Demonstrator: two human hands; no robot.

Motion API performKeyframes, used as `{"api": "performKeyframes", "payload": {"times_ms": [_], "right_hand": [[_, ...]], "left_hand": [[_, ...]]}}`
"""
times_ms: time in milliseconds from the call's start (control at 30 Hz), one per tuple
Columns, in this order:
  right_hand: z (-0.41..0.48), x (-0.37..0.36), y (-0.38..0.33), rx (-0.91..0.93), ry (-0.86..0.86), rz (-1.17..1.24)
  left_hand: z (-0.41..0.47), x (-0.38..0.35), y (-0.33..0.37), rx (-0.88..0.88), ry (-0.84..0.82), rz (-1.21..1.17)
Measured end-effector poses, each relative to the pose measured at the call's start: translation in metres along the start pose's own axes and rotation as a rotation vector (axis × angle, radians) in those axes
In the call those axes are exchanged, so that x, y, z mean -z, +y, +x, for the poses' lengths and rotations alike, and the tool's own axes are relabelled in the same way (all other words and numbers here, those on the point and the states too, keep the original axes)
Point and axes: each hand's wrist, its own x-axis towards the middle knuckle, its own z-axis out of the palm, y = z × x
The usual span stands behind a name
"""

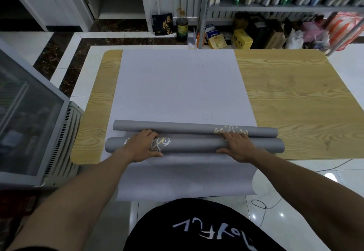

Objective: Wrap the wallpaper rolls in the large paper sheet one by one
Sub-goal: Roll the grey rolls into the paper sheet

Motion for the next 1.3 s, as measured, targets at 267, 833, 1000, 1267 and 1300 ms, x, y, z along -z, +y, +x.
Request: {"api": "performKeyframes", "payload": {"times_ms": [267, 833, 1000, 1267, 1300], "right_hand": [[-0.001, 0.000, 0.001, -0.019, -0.024, -0.020], [-0.001, 0.005, 0.001, -0.007, -0.032, 0.082], [0.006, 0.008, 0.002, 0.027, -0.015, -0.024], [0.007, 0.010, -0.001, -0.046, -0.022, 0.099], [0.007, 0.010, -0.002, -0.056, -0.020, 0.107]], "left_hand": [[0.005, 0.002, -0.002, -0.002, -0.009, 0.010], [0.005, 0.004, -0.002, 0.071, -0.057, -0.110], [0.004, -0.001, -0.001, 0.023, 0.047, 0.007], [0.001, -0.002, 0.000, 0.072, -0.009, 0.011], [0.001, 0.000, 0.001, 0.078, -0.022, 0.021]]}}
